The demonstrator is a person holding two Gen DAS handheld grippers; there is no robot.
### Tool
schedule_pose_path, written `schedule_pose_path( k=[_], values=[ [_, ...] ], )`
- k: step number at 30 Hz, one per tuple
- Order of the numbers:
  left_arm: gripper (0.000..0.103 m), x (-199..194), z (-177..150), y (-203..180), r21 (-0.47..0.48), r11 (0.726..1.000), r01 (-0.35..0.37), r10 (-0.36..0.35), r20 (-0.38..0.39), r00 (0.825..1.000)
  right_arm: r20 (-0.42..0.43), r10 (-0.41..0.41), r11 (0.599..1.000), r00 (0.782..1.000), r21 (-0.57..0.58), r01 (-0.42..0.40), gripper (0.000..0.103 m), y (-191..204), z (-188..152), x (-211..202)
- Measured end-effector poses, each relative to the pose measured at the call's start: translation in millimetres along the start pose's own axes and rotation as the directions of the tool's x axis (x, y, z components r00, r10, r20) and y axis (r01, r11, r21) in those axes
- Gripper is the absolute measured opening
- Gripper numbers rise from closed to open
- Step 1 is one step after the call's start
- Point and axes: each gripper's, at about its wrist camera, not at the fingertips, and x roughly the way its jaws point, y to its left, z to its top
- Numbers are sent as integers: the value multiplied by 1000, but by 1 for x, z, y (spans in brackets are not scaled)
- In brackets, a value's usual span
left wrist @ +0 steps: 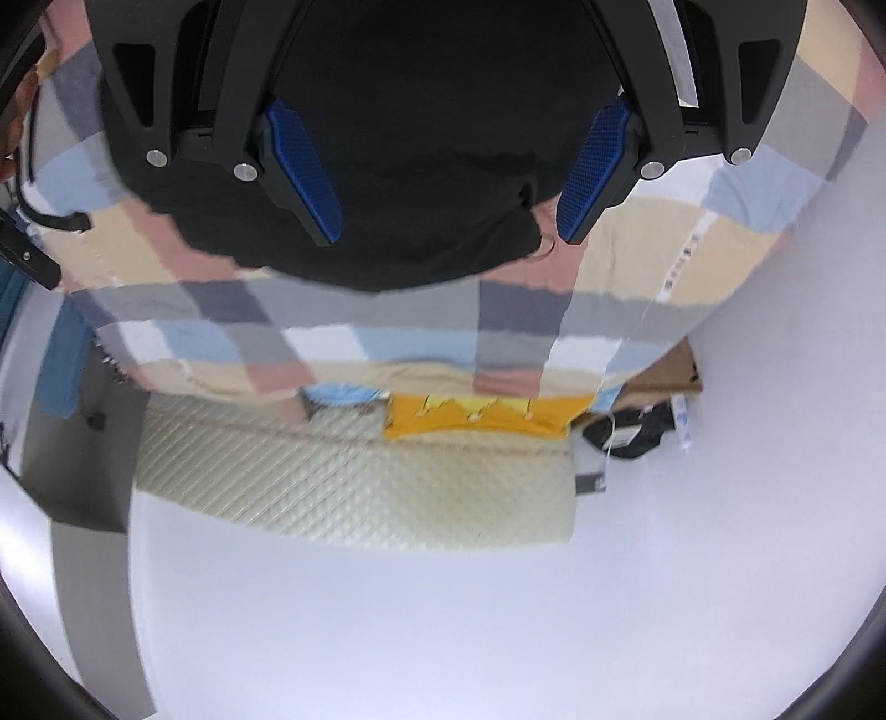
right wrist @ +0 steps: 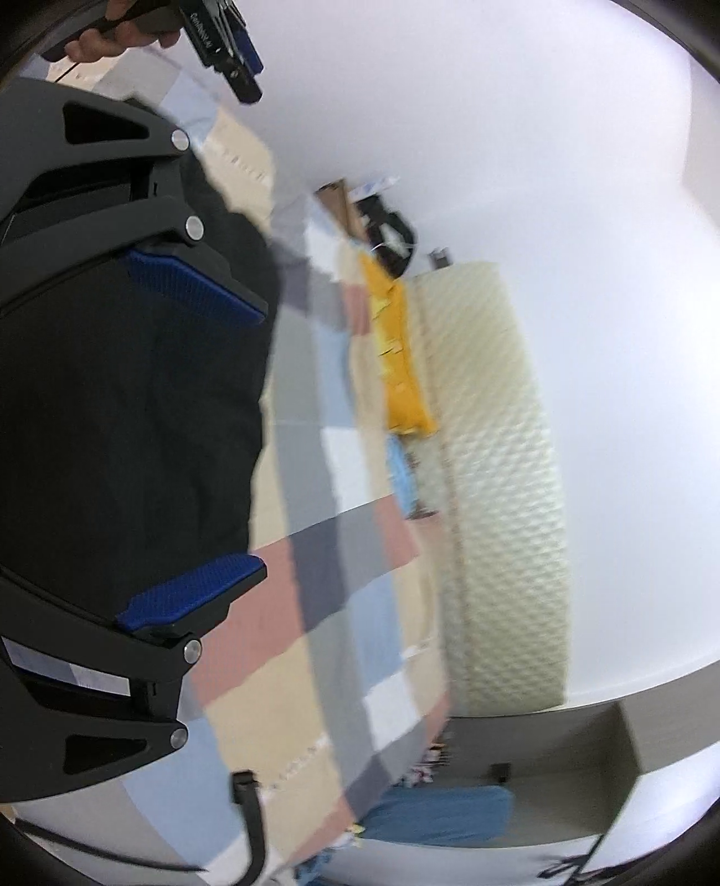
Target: Fold large clothes
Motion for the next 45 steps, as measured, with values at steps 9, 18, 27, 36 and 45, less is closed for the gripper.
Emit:
schedule_pose_path(
  k=[9, 18, 27, 36, 45],
  values=[
    [80, -107, 36, -17, 59, 989, 138, -142, 79, 987, 133, 46, 999, 990, -29, -43, 86, 40, 37, -114],
    [80, -173, 21, -35, 118, 975, 189, -200, 91, 975, 208, 78, 996, 975, -68, -66, 98, 57, 19, -189],
    [88, -213, -4, -33, 92, 981, 170, -181, 128, 975, 206, 115, 993, 972, -46, -108, 102, 74, -14, -219],
    [89, -202, -38, -23, 37, 988, 148, -150, 36, 988, 168, 31, 999, 985, -45, -23, 103, 76, -49, -231],
    [89, -199, -63, -7, 2, 993, 122, -122, -5, 993, 88, 10, 1000, 996, -21, -8, 103, 74, -73, -229]
  ],
)
